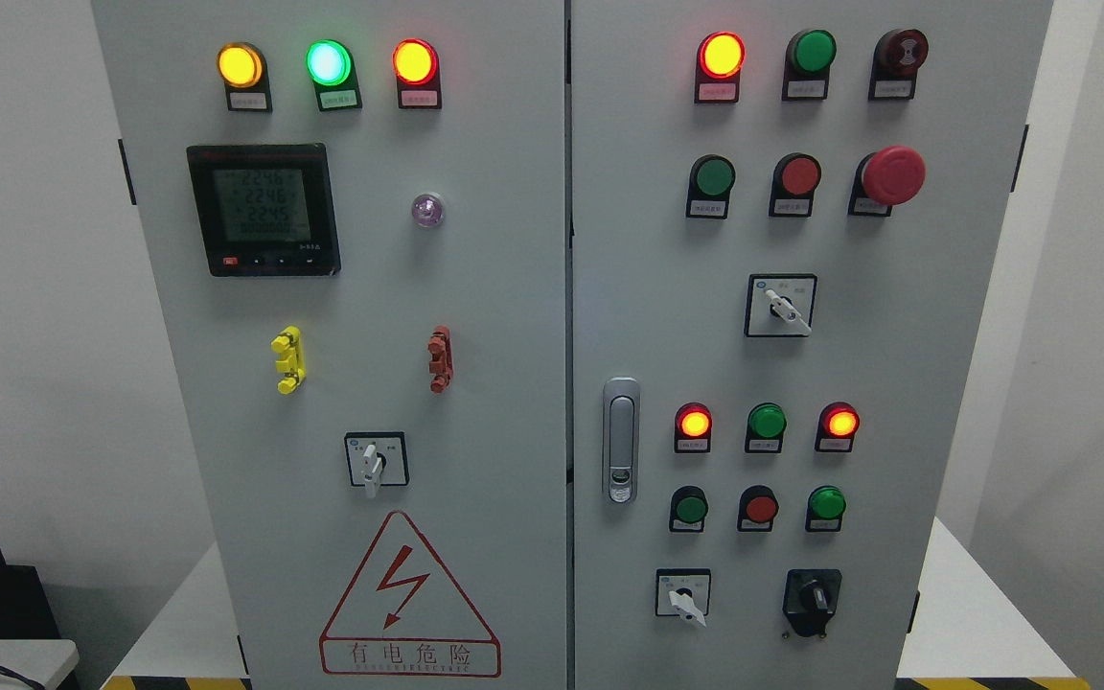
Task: Turn on light switch 1
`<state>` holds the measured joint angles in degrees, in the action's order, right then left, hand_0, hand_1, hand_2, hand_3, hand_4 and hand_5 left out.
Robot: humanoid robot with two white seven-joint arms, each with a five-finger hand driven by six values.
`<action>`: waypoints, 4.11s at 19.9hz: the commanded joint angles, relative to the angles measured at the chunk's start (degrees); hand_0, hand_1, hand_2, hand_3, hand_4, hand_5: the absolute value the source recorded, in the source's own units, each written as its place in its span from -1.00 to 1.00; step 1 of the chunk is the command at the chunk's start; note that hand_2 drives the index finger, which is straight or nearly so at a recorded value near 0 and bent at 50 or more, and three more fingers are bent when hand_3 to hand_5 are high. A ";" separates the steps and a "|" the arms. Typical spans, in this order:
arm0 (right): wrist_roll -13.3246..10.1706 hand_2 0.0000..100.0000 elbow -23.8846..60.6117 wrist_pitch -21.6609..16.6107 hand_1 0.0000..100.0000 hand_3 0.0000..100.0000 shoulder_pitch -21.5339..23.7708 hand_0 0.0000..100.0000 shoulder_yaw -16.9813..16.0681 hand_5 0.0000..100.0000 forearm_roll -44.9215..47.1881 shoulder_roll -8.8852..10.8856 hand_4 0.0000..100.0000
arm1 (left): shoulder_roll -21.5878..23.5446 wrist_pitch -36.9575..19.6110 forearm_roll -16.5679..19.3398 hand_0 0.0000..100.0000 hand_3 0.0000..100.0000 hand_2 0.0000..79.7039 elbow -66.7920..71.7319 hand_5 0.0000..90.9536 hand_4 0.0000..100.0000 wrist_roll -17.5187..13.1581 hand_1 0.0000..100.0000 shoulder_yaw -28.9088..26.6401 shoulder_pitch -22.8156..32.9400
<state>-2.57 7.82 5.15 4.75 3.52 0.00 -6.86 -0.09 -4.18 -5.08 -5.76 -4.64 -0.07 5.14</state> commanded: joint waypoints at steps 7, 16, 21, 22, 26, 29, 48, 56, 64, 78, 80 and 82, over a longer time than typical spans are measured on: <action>0.03 -1.00 0.00 0.04 -0.22 -1.00 0.00 -0.76 0.00 -1.00 0.97 0.00 -1.00 | -1.85 -0.83 0.60 -0.23 -1.00 -1.00 -4.50 -1.00 -1.00 0.16 -1.00 -11.62 1.98; 0.03 -1.00 0.00 0.04 -0.22 -1.00 0.00 -0.76 0.00 -1.00 1.05 0.00 -1.00 | -1.67 -3.10 7.44 -0.22 -1.00 -1.00 -30.59 -1.00 -0.84 -0.80 -1.00 -28.56 8.13; 0.03 -1.00 0.00 0.04 -0.22 -1.00 0.00 -0.76 0.00 -1.00 1.05 0.00 -1.00 | -0.97 -12.33 9.21 -0.18 -0.92 -1.00 -39.57 -1.00 -0.69 -1.60 -1.00 -36.91 11.47; 0.03 -1.00 0.00 0.04 -0.22 -1.00 0.00 -0.76 0.00 -1.00 1.05 0.00 -1.00 | -0.62 -13.74 9.21 -0.17 -0.82 -1.00 -41.16 -1.00 -0.55 -1.60 -1.00 -38.58 11.48; 0.03 -1.00 0.00 0.04 -0.22 -1.00 0.00 -0.76 0.00 -1.00 0.97 0.00 -1.00 | -0.35 -17.96 9.13 -0.13 -0.53 -0.99 -51.34 -0.83 -0.30 -1.60 -1.00 -43.96 12.53; 0.03 -1.00 0.00 0.04 -0.22 -1.00 0.00 -0.76 0.00 -1.00 0.97 0.00 -1.00 | 2.01 -18.41 9.04 -0.10 -0.33 -0.61 -60.74 -0.73 -0.13 -1.60 -1.00 -45.71 13.06; 0.03 -1.00 0.00 0.04 -0.22 -1.00 0.00 -0.76 0.00 -1.00 1.05 0.00 -1.00 | 8.88 -18.06 8.60 -0.54 0.24 -0.10 -99.88 0.45 0.47 -4.58 -1.00 -32.82 7.87; 0.03 -1.00 0.00 0.04 -0.22 -1.00 0.00 -0.76 0.00 -1.00 1.05 0.00 -1.00 | 8.61 -13.68 8.95 -0.75 0.41 0.06 -102.60 0.66 0.55 -4.41 -0.98 -23.67 1.20; 0.03 -1.00 0.00 0.04 -0.22 -1.00 0.00 -0.76 0.00 -1.00 0.97 0.00 -1.00 | 7.65 -5.07 12.37 -0.96 0.51 0.17 -105.68 0.84 0.62 3.49 -0.69 -11.20 -3.20; 0.03 -1.00 0.00 0.04 -0.22 -1.00 0.00 -0.76 0.00 -1.00 0.97 0.00 -1.00 | -3.69 10.15 18.78 -0.99 0.62 0.26 -107.18 0.89 0.69 14.66 -0.23 3.85 -12.77; 0.03 -1.00 0.00 0.04 -0.22 -1.00 0.00 -0.76 0.00 -1.00 1.05 0.00 -1.00 | -3.87 11.38 20.98 -0.96 0.62 0.26 -107.09 0.90 0.69 15.36 -0.24 4.99 -13.31; 0.03 -1.00 0.00 0.04 -0.22 -1.00 0.00 -0.76 0.00 -1.00 1.05 0.00 -1.00 | -3.95 12.00 21.25 -0.94 0.62 0.26 -107.09 0.90 0.70 17.46 -0.25 5.87 -13.40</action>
<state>-2.57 7.82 5.15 4.75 3.52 0.00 -6.85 0.57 6.51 13.10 -111.09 10.83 -3.86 -5.83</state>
